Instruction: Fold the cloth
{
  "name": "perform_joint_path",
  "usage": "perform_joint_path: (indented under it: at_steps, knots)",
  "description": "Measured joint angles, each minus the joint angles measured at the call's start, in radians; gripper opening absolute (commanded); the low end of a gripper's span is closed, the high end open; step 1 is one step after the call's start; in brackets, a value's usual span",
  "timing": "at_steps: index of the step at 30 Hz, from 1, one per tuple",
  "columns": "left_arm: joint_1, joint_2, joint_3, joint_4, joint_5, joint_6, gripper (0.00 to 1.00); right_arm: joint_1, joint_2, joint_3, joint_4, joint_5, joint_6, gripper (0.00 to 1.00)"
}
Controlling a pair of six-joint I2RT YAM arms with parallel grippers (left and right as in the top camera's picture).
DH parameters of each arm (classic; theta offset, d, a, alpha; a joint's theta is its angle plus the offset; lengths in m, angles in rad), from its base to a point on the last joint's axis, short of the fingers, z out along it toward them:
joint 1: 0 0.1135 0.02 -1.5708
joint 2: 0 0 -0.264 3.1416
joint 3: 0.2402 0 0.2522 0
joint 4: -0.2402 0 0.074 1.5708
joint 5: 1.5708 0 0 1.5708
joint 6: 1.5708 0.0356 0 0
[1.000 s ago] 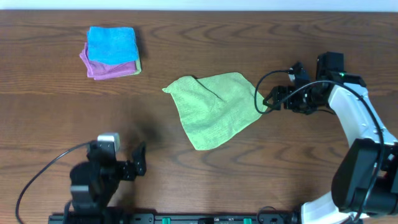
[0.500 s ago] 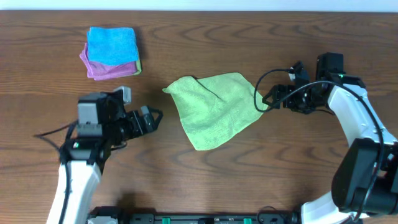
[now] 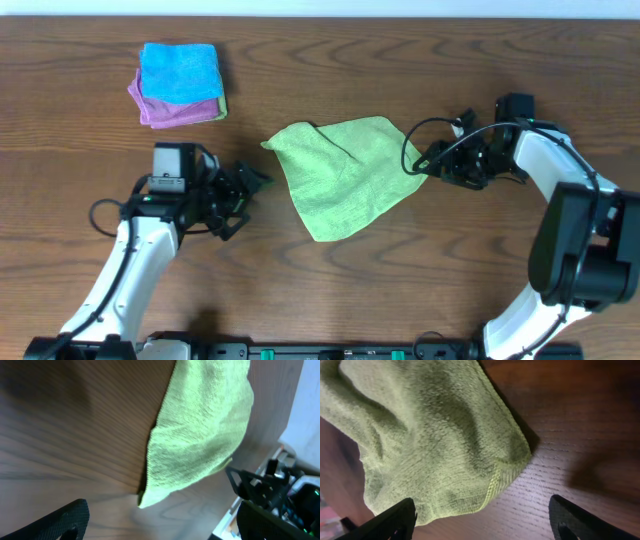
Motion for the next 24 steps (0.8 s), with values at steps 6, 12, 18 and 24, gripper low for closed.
perform_joint_path:
  at_steps: [6, 12, 18, 24]
  knots:
    - [-0.126, 0.040, 0.000, 0.100, -0.001, -0.093, 0.95, 0.000, 0.027, 0.000, 0.020, -0.016, 0.027, 0.79]
    - [-0.195, 0.072, 0.000, 0.116, -0.030, -0.144, 0.95, 0.000, 0.057, 0.000, 0.051, -0.050, 0.046, 0.75]
    - [-0.250, 0.134, 0.000, 0.191, -0.037, -0.192, 0.95, 0.003, 0.071, 0.000, 0.095, -0.073, 0.068, 0.67]
    - [-0.287, 0.170, 0.000, 0.236, -0.037, -0.226, 0.95, 0.038, 0.075, 0.000, 0.146, -0.059, 0.076, 0.59]
